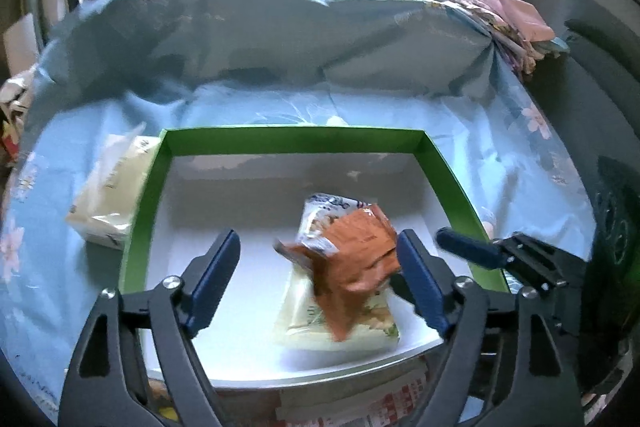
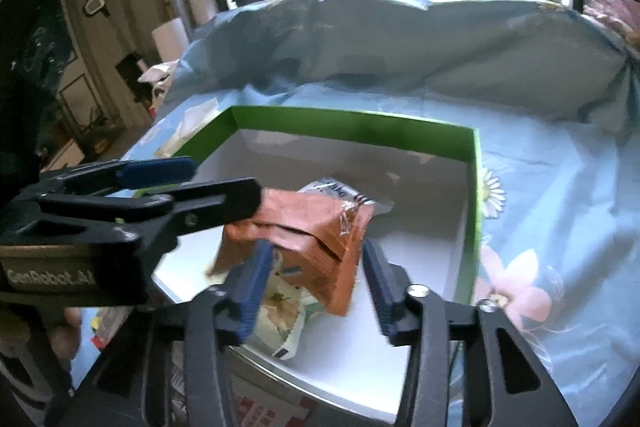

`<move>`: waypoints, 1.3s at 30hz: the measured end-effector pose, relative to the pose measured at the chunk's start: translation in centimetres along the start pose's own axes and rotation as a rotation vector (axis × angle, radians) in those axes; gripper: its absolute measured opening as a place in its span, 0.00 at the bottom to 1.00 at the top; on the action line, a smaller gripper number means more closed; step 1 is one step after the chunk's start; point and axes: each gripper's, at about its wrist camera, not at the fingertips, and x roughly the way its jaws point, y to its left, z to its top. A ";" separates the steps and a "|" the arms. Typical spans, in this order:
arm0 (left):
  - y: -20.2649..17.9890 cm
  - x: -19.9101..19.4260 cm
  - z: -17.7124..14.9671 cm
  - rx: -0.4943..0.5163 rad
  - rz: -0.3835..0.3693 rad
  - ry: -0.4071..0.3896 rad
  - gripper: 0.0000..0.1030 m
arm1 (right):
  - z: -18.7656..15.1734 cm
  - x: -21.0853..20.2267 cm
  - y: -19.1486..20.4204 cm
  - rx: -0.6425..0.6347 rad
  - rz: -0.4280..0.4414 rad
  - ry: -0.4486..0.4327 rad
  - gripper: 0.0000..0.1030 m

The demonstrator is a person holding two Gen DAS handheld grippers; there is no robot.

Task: Organize snacks
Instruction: 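Lower the orange-brown bag into the green box and open the right gripper, then move the right tool back to the red-white snack packet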

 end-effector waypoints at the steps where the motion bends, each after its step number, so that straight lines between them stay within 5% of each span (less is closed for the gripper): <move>1: 0.0 -0.3 -0.1 0.004 0.014 -0.010 0.84 | 0.0 -0.4 0.0 0.002 -0.008 -0.010 0.55; 4: 0.0 -1.7 -0.3 0.012 0.067 -0.052 0.88 | 0.0 -1.5 0.2 -0.008 -0.053 -0.042 0.57; 7: 0.1 -3.0 -0.7 0.004 0.121 -0.089 1.00 | 0.0 -2.5 0.8 -0.023 -0.108 -0.076 0.70; 15: 0.1 -5.6 -2.4 0.016 0.257 -0.150 1.00 | -0.2 -4.4 2.7 -0.044 -0.134 -0.112 0.76; 39: 0.6 -10.8 -10.2 -0.020 0.303 -0.095 1.00 | -7.7 -8.0 5.1 0.083 0.009 -0.054 0.78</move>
